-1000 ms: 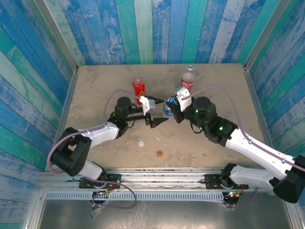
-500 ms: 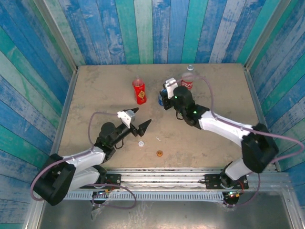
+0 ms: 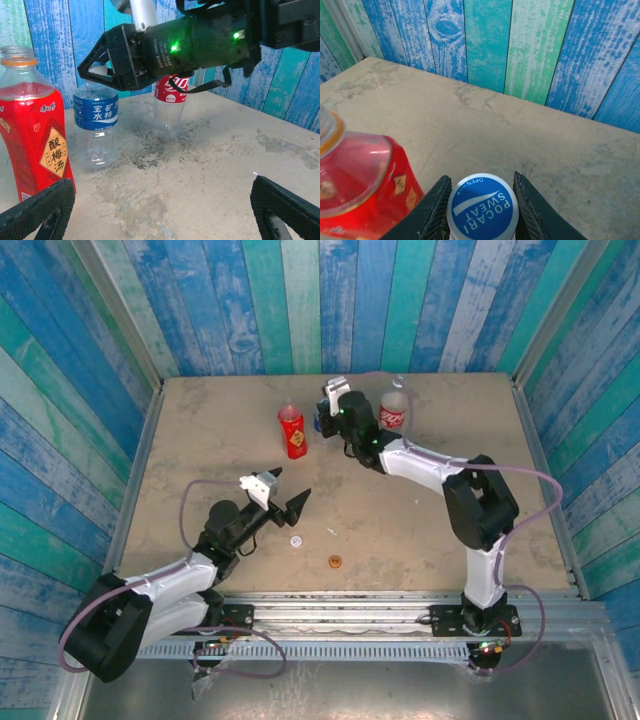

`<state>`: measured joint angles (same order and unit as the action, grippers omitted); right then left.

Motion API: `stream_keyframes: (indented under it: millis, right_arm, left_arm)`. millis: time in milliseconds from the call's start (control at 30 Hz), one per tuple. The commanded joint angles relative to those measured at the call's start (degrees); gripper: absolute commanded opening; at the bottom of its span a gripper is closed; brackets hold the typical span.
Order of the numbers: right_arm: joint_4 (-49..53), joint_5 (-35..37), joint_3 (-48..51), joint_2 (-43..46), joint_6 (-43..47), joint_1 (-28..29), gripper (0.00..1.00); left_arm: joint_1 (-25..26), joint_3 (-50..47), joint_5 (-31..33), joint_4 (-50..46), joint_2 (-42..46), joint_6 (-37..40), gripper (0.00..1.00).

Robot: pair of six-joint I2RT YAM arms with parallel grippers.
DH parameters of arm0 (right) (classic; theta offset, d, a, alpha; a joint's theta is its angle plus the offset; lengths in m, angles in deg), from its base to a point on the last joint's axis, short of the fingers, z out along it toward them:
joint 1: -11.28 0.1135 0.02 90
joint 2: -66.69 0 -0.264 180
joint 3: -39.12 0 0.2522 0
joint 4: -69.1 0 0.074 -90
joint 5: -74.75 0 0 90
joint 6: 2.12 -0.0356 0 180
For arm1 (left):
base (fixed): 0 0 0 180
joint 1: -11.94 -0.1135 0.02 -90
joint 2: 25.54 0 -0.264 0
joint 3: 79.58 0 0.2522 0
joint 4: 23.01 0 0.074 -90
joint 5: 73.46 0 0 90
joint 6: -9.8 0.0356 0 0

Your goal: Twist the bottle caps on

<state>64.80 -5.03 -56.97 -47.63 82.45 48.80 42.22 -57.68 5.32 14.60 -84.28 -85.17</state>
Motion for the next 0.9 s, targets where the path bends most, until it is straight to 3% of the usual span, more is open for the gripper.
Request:
stream_keyframes:
  millis: [0,267,500,867]
  right_arm:
    - [-1.2,-0.3,-3.3,-2.5,0.2,-1.1,0.18]
    - [-1.4,-0.9,-5.3,-6.0,0.6,-2.1,0.24]
    - [-1.4,-1.1,-5.1,-5.6,0.8,-2.1,0.43]
    - [-1.3,-3.6,-3.1,0.8,4.6,-1.5,0.60]
  left_arm:
    - [-0.6,-0.2,1.0,-0.5,0.8,-0.7,0.94]
    - [-1.0,-0.2,1.5,-1.1,1.2,-0.5,0.94]
    - [-1.0,0.3,1.8,-2.0,1.2,0.1,0.94]
    - [-1.0,0.5,2.5,-3.0,1.0,1.8,0.94]
